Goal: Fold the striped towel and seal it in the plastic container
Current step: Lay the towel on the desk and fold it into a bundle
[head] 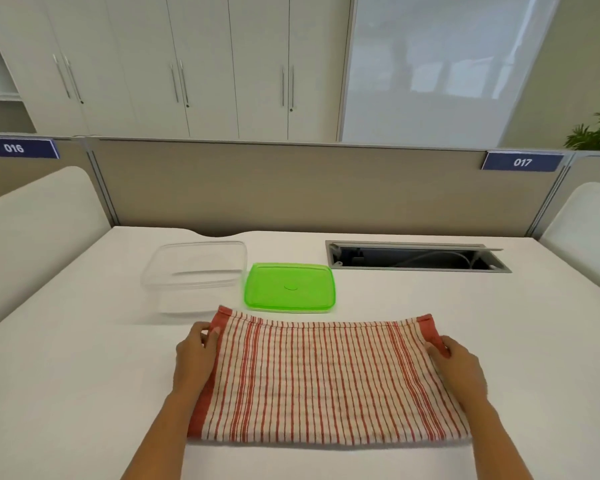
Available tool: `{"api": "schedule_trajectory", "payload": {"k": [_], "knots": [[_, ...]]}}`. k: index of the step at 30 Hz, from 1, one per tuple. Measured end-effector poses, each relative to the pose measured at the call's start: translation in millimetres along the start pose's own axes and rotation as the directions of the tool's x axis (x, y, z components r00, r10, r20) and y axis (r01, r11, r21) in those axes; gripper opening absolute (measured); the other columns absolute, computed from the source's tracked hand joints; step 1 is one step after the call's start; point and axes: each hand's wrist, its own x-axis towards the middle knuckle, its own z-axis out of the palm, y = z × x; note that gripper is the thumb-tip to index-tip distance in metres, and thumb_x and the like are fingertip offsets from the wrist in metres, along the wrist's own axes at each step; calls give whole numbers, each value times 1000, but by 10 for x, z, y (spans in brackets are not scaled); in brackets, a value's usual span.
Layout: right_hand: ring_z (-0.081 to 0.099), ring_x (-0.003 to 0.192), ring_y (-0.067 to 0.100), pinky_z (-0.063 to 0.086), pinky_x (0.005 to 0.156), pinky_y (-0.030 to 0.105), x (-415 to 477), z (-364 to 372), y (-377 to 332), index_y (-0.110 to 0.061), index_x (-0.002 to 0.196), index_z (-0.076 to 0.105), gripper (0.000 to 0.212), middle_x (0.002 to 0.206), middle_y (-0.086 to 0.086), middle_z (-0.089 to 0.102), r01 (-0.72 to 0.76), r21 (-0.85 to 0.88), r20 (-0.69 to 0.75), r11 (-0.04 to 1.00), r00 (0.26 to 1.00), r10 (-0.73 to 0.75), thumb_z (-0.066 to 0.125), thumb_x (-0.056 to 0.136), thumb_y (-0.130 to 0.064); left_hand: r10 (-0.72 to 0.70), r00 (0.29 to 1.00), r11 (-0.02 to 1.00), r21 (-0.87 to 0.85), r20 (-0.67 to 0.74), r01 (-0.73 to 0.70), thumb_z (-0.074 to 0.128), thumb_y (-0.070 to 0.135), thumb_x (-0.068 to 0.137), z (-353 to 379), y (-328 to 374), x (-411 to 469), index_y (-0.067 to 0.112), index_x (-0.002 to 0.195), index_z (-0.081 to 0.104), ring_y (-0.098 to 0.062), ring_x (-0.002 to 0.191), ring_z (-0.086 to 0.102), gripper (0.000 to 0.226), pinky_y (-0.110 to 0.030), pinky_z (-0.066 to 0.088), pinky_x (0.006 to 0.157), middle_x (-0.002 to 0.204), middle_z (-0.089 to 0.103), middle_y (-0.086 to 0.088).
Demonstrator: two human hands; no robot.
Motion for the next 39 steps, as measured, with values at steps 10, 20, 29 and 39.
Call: {"api": "schedule_trajectory", "payload": {"k": [10, 20, 29, 39], "knots": [[54, 53, 2, 35, 48, 17, -80, 0, 97, -18, 100, 62, 33, 65, -13, 58, 25, -134, -185, 991, 981, -50, 41, 94, -44, -17, 1000, 992, 123, -18, 20, 47, 31, 94, 73, -27, -3, 9, 108, 62, -35, 94, 61, 30, -38, 45, 78, 98, 70, -18], [62, 78, 22, 51, 79, 40, 56, -238, -139, -11, 112, 61, 35, 95, 7, 69, -24, -7, -47, 1000, 999, 23, 47, 94, -38, -63, 990, 996, 75, 126, 54, 30, 32, 99, 75, -26, 52, 7, 105, 64, -34, 103, 57, 42, -40, 42, 92, 111, 67, -19], [69, 70, 11, 51, 56, 19, -4, -520, -1012, -28, 107, 52, 19, 91, -3, 67, 199, 42, 260, 979, 944, -203, 44, 95, -41, -145, 966, 976, -131, 212, 176, 27, 29, 98, 78, -9, 28, 12, 105, 63, -25, 100, 58, 40, -38, 44, 93, 112, 65, -14], [69, 73, 22, 55, 64, 34, -362, -258, -2041, -21, 111, 52, 20, 91, 6, 70, 221, 364, 445, 905, 812, -378, 51, 93, -31, -151, 932, 944, -232, 330, 235, 29, 39, 91, 18, 5, 35, 21, 83, 65, -22, 87, 62, 41, -50, 49, 95, 98, 70, -7]]}}
